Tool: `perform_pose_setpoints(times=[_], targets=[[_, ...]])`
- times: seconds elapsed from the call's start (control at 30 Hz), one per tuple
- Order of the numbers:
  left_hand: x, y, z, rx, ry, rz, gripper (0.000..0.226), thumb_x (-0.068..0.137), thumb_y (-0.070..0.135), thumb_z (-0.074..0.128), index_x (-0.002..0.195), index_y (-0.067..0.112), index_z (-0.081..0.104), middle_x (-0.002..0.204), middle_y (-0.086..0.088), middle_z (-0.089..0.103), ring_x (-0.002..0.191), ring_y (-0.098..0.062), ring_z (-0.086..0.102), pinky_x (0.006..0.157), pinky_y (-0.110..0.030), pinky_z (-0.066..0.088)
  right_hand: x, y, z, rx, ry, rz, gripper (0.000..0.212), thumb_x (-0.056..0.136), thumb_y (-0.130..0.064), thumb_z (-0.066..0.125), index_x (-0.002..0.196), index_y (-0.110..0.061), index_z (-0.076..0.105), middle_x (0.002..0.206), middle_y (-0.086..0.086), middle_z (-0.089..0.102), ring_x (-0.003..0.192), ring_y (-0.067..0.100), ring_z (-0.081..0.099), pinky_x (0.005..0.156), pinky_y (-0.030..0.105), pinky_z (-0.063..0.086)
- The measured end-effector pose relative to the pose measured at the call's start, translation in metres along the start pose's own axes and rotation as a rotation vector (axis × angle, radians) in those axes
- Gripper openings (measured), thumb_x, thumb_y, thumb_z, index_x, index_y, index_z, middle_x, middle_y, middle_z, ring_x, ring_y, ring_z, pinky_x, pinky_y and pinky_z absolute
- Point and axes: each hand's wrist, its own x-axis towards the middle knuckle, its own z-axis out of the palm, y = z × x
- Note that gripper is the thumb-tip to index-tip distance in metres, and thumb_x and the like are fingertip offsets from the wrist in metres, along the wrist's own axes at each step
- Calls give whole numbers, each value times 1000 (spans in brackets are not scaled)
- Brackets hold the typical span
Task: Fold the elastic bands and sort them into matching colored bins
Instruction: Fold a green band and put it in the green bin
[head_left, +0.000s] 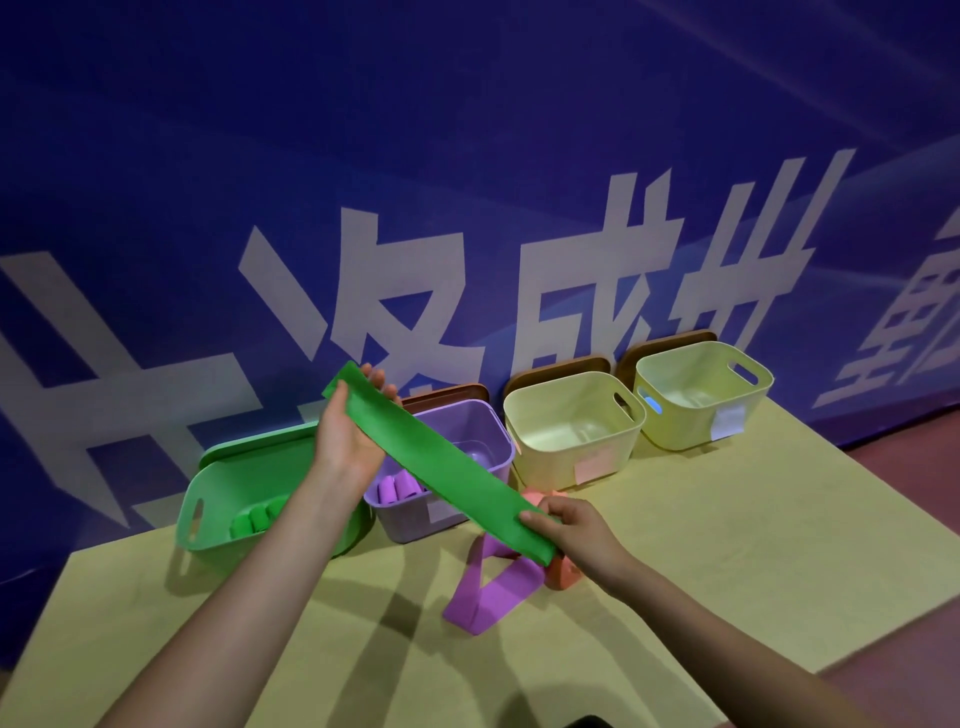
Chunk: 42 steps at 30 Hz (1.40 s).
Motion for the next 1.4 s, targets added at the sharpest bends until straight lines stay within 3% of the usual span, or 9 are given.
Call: perform_pose_setpoints(times=[0.23,0.37,0.5,0.57,0.67,0.83,1.0,1.23,1.4], targets=[[-39,-40,27,332,-122,-137,35,102,32,35,94,10,61,65,-1,62,58,-13,60,67,-27,47,10,11,-3,-163,-75,90,25,95,-21,58,82,-1,66,73,6,61,65,14,53,61,22,43],[-49,-57,30,466,-151,-154,43,103,34,33,94,7,65,68,-6,62,60,-17,59,58,-26,51,11,-16,-3,-143,21,-42,21,96,-21,54,85,-10,68,69,-1,62,63,7,57,61,22,47],[-56,-67,23,657,-166,-108,44,103,37,30,114,9,63,77,-11,66,65,-20,62,67,-31,50,5,-51,-2,56,129,-220,18,97,-13,52,91,-6,67,68,-6,61,61,2,56,57,17,45],[-60,-70,22,709,-167,-100,42,103,36,30,109,11,64,80,-13,67,65,-20,64,67,-30,52,2,-66,0,107,141,-279,17,97,-14,53,97,-6,67,72,-7,63,66,4,58,58,19,46],[-66,-76,24,704,-185,-109,37,103,36,33,111,19,65,88,-13,70,67,-18,65,60,-26,55,0,-77,3,100,112,-331,12,94,-15,59,98,-11,69,85,-2,68,79,15,63,70,28,52],[-70,-81,25,701,-205,-135,37,103,36,32,120,23,63,103,-14,72,84,-26,66,75,-36,57,3,-77,4,-6,133,-368,16,87,-12,68,78,-25,67,81,0,63,76,17,59,74,39,51],[-72,-84,23,709,-206,-166,37,103,32,36,115,9,61,97,-23,71,76,-33,66,89,-52,51,7,-73,1,35,157,-294,13,86,-9,67,75,-15,69,70,-4,62,69,13,57,70,37,50],[-65,-94,20,718,-221,-190,37,103,26,36,119,0,57,93,-26,68,80,-35,66,89,-51,50,18,-71,-1,124,170,-238,10,89,-7,63,86,1,67,72,12,60,59,11,55,52,26,48],[-53,-101,22,666,-161,-206,34,104,24,32,117,4,57,86,-19,73,72,-30,70,77,-43,56,36,-61,-5,148,158,-174,7,89,-5,63,91,0,67,72,12,60,59,14,55,58,29,49]])
